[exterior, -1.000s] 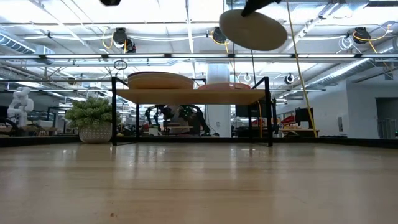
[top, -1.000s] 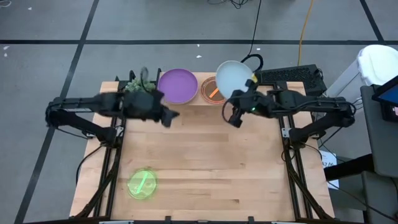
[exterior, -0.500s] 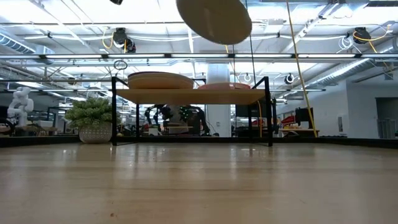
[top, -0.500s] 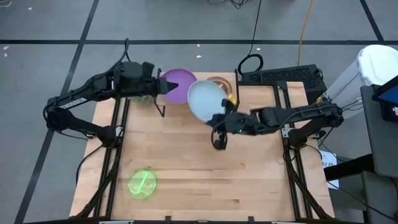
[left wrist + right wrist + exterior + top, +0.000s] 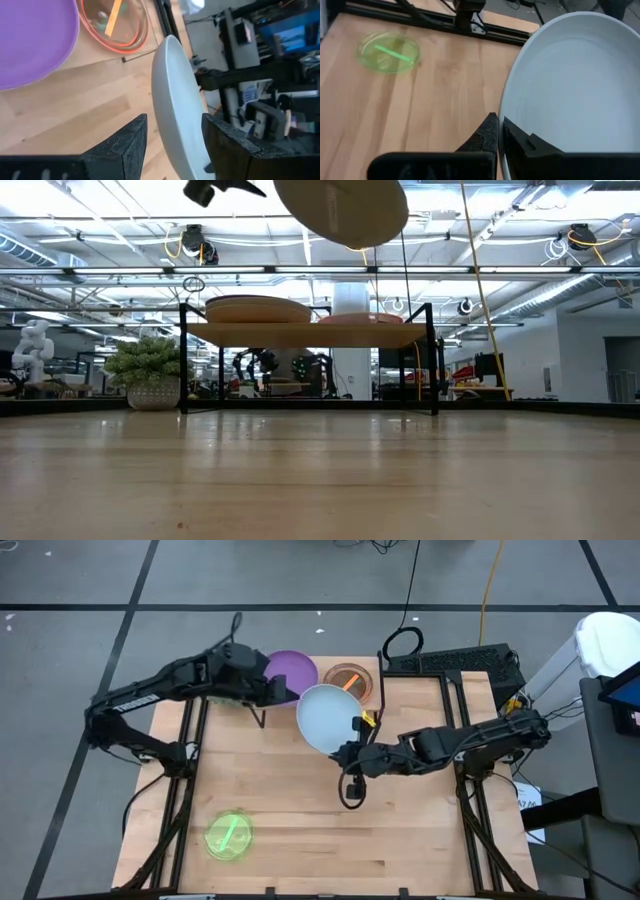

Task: Place and stack plates onto a shelf
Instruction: Stack the blue plate on top of the purple plate on the shelf

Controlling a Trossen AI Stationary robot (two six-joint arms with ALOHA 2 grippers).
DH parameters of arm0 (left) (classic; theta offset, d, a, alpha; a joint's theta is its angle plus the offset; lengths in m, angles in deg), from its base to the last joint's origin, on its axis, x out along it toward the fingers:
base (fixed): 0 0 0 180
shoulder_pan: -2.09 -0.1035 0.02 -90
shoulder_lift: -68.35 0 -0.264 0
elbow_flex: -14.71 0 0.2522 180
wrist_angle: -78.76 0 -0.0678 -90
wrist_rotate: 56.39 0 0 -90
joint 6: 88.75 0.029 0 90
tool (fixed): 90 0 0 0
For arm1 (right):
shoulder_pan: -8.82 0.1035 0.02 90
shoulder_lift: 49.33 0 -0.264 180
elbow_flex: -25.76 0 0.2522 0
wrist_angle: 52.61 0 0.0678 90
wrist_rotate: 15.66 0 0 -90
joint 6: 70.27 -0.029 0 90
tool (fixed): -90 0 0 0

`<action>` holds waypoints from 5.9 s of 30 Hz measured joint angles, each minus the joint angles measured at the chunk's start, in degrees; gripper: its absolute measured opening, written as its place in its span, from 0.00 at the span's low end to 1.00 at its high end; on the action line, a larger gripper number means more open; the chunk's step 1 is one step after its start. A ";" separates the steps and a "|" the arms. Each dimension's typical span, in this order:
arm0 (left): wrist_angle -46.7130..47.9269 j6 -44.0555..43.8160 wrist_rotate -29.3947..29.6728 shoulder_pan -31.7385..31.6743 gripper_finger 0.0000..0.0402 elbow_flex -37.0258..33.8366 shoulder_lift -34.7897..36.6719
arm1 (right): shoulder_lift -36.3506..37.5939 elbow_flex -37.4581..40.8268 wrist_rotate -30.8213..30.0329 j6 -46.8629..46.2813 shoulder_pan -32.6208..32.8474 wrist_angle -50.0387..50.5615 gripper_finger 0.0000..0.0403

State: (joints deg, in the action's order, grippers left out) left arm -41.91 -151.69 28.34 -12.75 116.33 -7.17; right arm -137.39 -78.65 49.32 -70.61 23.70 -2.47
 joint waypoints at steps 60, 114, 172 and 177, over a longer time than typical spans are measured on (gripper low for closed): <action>-2.80 1.69 -0.73 0.81 0.07 -0.11 -8.59 | 0.13 0.07 2.75 5.01 -0.17 2.93 0.25; -5.71 8.08 -1.62 -17.95 0.06 -0.02 -2.61 | 17.87 0.13 -11.09 1.25 3.89 -14.48 0.49; -3.19 15.67 1.41 -29.77 0.06 -20.04 0.66 | 36.47 15.80 -20.19 9.03 -6.34 -11.70 0.49; -1.95 14.61 1.08 -30.04 0.06 -20.04 2.59 | 34.98 15.80 -20.19 8.53 -6.34 -11.52 0.49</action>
State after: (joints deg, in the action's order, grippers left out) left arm -43.86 -137.08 29.41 -42.78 96.28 -4.59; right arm -102.41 -62.85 29.13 -62.08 17.36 -13.99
